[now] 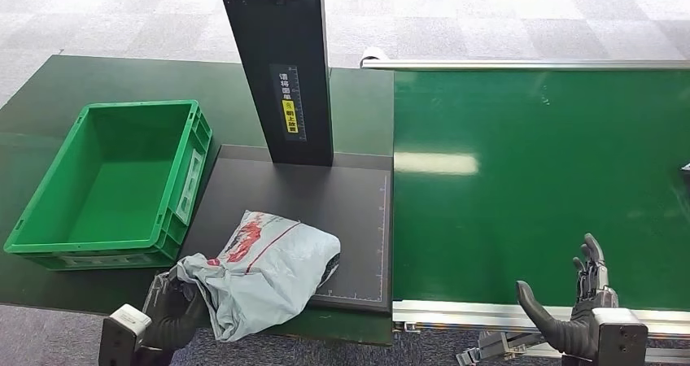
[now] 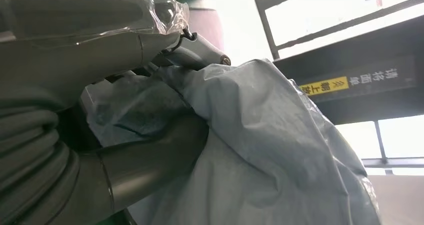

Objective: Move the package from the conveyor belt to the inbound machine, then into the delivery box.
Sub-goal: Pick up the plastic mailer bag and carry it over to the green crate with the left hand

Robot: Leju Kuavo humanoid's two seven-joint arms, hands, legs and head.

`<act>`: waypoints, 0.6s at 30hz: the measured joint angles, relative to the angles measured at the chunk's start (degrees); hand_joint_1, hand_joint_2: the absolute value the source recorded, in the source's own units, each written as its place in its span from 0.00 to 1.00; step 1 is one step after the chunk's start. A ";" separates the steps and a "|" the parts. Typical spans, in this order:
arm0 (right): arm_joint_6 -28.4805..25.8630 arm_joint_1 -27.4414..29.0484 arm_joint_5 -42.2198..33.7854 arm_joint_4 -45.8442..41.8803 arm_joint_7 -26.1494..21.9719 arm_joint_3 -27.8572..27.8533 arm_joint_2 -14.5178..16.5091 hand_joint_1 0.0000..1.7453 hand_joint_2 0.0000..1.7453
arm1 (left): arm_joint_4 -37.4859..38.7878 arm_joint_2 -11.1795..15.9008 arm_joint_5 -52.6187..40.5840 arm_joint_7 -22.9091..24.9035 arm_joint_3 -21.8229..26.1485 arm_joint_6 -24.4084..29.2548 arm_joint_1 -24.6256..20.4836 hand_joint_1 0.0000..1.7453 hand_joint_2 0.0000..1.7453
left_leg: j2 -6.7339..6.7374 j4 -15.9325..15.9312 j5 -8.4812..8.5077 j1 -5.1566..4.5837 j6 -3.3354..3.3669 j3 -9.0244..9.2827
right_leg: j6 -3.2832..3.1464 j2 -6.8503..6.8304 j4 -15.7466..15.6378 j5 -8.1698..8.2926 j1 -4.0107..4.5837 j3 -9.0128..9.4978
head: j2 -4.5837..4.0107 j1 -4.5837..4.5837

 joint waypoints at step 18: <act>-2.09 -2.30 -0.97 2.69 0.64 4.02 -0.92 0.00 1.00 | -1.36 1.83 -4.25 -3.97 -6.92 9.46 -6.76 1.00 1.00 | -0.01 0.01 0.02 0.00 0.01 0.00 | -0.01 0.00 0.01 0.02 0.00 -0.01 | 0.00 0.01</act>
